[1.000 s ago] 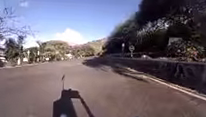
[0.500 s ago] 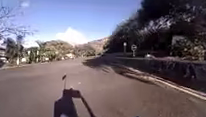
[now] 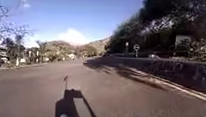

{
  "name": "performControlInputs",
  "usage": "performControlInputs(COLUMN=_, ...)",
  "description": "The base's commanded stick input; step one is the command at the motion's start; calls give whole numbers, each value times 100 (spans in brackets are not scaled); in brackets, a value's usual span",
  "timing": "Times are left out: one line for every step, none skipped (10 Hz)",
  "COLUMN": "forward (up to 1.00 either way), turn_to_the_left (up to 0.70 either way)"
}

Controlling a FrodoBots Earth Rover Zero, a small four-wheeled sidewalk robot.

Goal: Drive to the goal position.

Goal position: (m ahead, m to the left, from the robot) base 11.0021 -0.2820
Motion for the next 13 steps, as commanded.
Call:
performControlInputs(forward=70, turn_to_the_left=0)
performControlInputs(forward=70, turn_to_the_left=0)
performControlInputs(forward=70, turn_to_the_left=0)
performControlInputs(forward=70, turn_to_the_left=0)
performControlInputs(forward=70, turn_to_the_left=0)
performControlInputs(forward=70, turn_to_the_left=0)
performControlInputs(forward=70, turn_to_the_left=0)
performControlInputs(forward=70, turn_to_the_left=0)
performControlInputs(forward=70, turn_to_the_left=0)
performControlInputs(forward=70, turn_to_the_left=0)
performControlInputs(forward=70, turn_to_the_left=0)
performControlInputs(forward=70, turn_to_the_left=0)
performControlInputs(forward=70, turn_to_the_left=0)
